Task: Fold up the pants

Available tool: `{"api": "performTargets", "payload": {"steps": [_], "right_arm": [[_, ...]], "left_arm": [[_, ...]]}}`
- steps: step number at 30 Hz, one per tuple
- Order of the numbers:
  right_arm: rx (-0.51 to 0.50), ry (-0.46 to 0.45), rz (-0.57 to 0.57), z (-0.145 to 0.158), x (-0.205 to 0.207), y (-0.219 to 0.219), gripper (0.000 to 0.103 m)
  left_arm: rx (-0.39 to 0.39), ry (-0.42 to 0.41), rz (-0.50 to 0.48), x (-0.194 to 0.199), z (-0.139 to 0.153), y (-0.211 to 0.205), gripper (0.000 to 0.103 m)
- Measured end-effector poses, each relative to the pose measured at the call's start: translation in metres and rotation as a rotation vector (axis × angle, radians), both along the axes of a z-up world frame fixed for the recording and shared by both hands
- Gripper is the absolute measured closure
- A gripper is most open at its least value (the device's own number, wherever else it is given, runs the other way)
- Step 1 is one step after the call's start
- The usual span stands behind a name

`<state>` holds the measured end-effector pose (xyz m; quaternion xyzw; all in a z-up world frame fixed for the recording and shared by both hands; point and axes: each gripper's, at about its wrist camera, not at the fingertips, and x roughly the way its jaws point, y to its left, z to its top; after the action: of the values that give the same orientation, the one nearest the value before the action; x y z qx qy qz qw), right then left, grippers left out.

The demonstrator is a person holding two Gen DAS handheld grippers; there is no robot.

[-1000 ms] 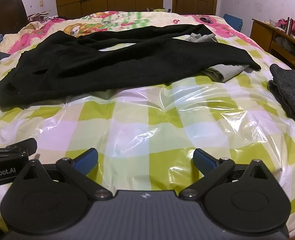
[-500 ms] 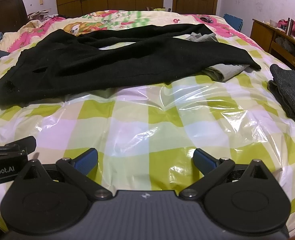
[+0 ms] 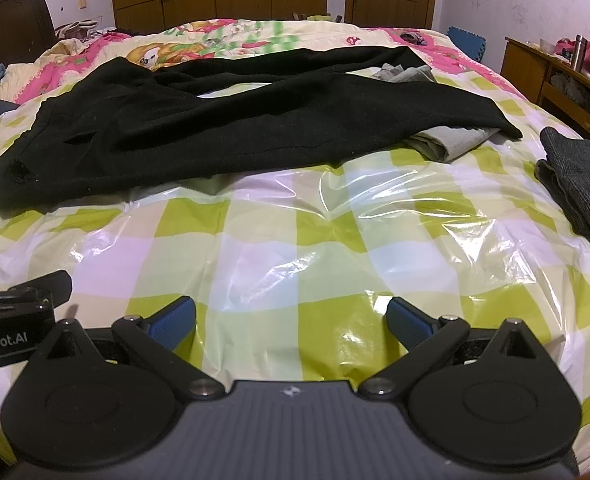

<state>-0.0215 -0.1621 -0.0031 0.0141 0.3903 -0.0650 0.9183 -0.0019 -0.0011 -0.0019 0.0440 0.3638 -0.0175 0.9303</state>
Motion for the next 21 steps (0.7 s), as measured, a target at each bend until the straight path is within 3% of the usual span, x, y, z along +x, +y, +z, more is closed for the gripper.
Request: {"api": "performTargets", "payload": {"steps": [21], "right_arm": [[-0.004, 0.007, -0.002, -0.0025, -0.0009, -0.0001, 0.002]], "left_arm": [[-0.001, -0.005, -0.009, -0.0013, 0.0023, -0.0014, 0.0]]}}
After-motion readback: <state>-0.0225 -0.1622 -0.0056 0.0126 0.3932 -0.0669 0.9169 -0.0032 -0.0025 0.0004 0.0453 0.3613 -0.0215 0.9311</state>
